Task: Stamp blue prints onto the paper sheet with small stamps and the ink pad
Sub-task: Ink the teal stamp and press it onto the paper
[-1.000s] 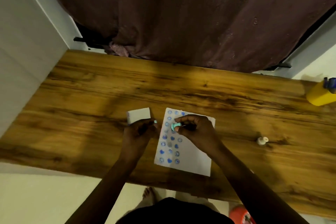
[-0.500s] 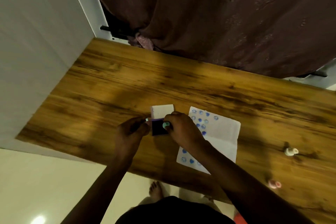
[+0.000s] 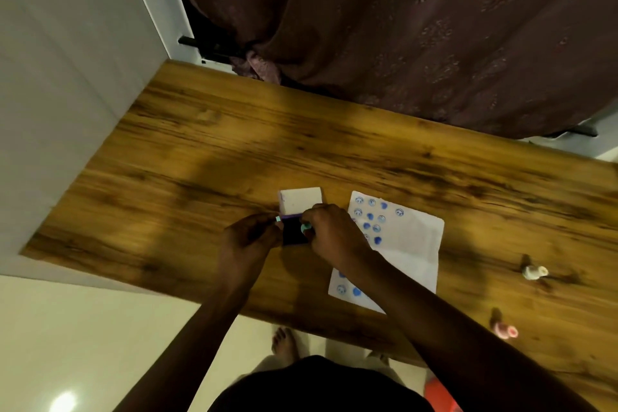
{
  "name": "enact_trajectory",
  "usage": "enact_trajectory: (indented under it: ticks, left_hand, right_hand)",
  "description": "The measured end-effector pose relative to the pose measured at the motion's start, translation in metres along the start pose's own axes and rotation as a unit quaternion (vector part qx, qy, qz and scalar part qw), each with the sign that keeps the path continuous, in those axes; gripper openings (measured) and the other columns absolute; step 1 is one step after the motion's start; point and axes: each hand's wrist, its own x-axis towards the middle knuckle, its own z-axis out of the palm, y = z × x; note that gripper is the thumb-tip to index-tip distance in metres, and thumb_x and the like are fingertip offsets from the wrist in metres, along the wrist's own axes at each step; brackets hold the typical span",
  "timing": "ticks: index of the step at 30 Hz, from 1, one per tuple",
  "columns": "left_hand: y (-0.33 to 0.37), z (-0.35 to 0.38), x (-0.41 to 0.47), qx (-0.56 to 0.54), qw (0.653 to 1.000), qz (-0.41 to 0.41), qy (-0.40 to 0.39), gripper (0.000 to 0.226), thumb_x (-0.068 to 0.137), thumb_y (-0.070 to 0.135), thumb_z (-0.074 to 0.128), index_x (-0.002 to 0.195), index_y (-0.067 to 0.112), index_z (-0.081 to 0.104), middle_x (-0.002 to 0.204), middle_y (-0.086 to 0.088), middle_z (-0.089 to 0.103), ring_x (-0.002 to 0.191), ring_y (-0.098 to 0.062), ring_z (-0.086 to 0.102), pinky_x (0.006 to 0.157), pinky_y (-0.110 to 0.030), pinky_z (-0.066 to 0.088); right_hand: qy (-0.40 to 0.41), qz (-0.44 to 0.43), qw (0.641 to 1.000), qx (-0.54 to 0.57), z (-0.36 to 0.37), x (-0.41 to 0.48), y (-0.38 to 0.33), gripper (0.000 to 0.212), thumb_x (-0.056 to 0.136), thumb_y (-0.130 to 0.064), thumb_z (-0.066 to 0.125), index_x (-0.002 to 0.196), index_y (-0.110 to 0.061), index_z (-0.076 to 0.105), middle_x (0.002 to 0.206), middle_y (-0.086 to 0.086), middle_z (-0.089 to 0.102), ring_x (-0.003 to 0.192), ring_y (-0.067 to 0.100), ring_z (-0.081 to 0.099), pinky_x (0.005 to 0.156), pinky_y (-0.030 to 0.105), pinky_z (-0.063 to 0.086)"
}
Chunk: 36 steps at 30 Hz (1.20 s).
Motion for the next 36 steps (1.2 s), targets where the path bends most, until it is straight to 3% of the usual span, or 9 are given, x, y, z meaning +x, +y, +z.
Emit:
enact_trajectory:
  ticks: [7, 11, 15, 17, 21, 24, 27, 31, 36]
  left_hand:
    - [0.007, 0.001, -0.001, 0.017, 0.999, 0.021, -0.021, 0.019, 0.095, 0.014, 0.072, 0.112, 0.021, 0.079, 0.103, 0.005, 0.083, 0.096, -0.015, 0.08, 0.078, -0.032, 0.066]
    - [0.014, 0.006, -0.005, 0.007, 0.999, 0.027, -0.028, 0.02, 0.095, 0.012, 0.072, 0.111, 0.021, 0.08, 0.102, 0.005, 0.083, 0.094, -0.014, 0.08, 0.071, -0.023, 0.063]
    - [0.015, 0.015, -0.005, 0.0, 1.0, 0.009, -0.027, 0.024, 0.093, 0.008, 0.074, 0.117, 0.009, 0.076, 0.11, -0.01, 0.081, 0.099, -0.022, 0.079, 0.082, -0.036, 0.064]
    - [0.014, 0.022, -0.008, -0.003, 0.999, 0.0, -0.04, 0.029, 0.093, 0.011, 0.074, 0.122, 0.008, 0.074, 0.114, -0.007, 0.08, 0.103, -0.019, 0.078, 0.084, -0.035, 0.064]
    - [0.013, 0.038, -0.014, -0.013, 0.998, -0.002, -0.062, 0.028, 0.093, 0.01, 0.074, 0.121, 0.012, 0.074, 0.109, 0.001, 0.081, 0.099, -0.017, 0.079, 0.075, -0.026, 0.064]
    - [0.011, 0.051, -0.017, -0.016, 0.997, -0.003, -0.072, 0.032, 0.091, 0.01, 0.076, 0.121, 0.017, 0.072, 0.108, 0.004, 0.081, 0.101, -0.019, 0.079, 0.076, -0.028, 0.065]
    - [0.013, 0.06, -0.021, 0.001, 0.996, -0.002, -0.087, 0.035, 0.089, 0.012, 0.079, 0.107, 0.042, 0.074, 0.107, 0.008, 0.081, 0.101, -0.019, 0.078, 0.082, -0.037, 0.065]
    - [0.014, 0.066, -0.026, 0.019, 0.996, -0.004, -0.09, 0.034, 0.089, 0.011, 0.079, 0.103, 0.041, 0.073, 0.113, 0.001, 0.079, 0.105, -0.019, 0.076, 0.091, -0.052, 0.062]
    - [0.017, 0.067, -0.03, 0.019, 0.996, -0.013, -0.089, 0.031, 0.089, 0.012, 0.078, 0.11, 0.034, 0.071, 0.114, 0.002, 0.079, 0.105, -0.017, 0.077, 0.09, -0.052, 0.063]
  right_hand:
    - [0.009, -0.009, 1.0, 0.015, -0.004, 0.002, 0.004, 0.03, 0.09, -0.014, 0.074, 0.119, -0.019, 0.07, 0.124, 0.011, 0.072, 0.117, 0.029, 0.067, 0.094, 0.037, 0.057]
    - [0.031, 0.005, 0.993, 0.111, -0.015, -0.003, 0.013, 0.025, 0.087, -0.013, 0.076, 0.112, -0.017, 0.076, 0.114, 0.007, 0.077, 0.108, 0.023, 0.071, 0.091, 0.034, 0.059]
    - [0.079, 0.055, 0.972, 0.214, -0.039, -0.015, 0.036, 0.024, 0.082, -0.021, 0.083, 0.105, -0.016, 0.079, 0.104, 0.0, 0.08, 0.094, 0.012, 0.074, 0.086, 0.031, 0.061]
    - [0.105, 0.083, 0.964, 0.229, -0.052, -0.025, 0.06, 0.023, 0.081, -0.018, 0.084, 0.103, -0.013, 0.079, 0.101, 0.002, 0.08, 0.09, 0.012, 0.075, 0.082, 0.03, 0.061]
    - [0.172, 0.159, 0.959, 0.16, -0.071, -0.047, 0.115, 0.018, 0.083, -0.01, 0.08, 0.101, -0.012, 0.078, 0.099, 0.004, 0.08, 0.082, 0.006, 0.067, 0.07, 0.003, 0.044]
    - [0.186, 0.21, 0.954, 0.11, -0.072, -0.06, 0.146, 0.013, 0.086, -0.007, 0.073, 0.097, -0.01, 0.078, 0.098, 0.008, 0.08, 0.081, 0.014, 0.069, 0.069, 0.017, 0.05]
    - [0.18, 0.217, 0.957, 0.066, -0.067, -0.065, 0.163, 0.012, 0.087, -0.007, 0.068, 0.093, -0.011, 0.078, 0.093, 0.01, 0.079, 0.083, 0.026, 0.073, 0.076, 0.029, 0.054]
    - [0.165, 0.213, 0.962, 0.031, -0.06, -0.065, 0.167, 0.011, 0.092, -0.013, 0.069, 0.098, -0.011, 0.078, 0.1, 0.009, 0.079, 0.085, 0.026, 0.073, 0.073, 0.024, 0.049]
    - [0.166, 0.215, 0.962, 0.039, -0.056, -0.061, 0.167, 0.013, 0.092, -0.013, 0.07, 0.103, -0.011, 0.077, 0.105, 0.009, 0.079, 0.089, 0.025, 0.074, 0.073, 0.022, 0.046]
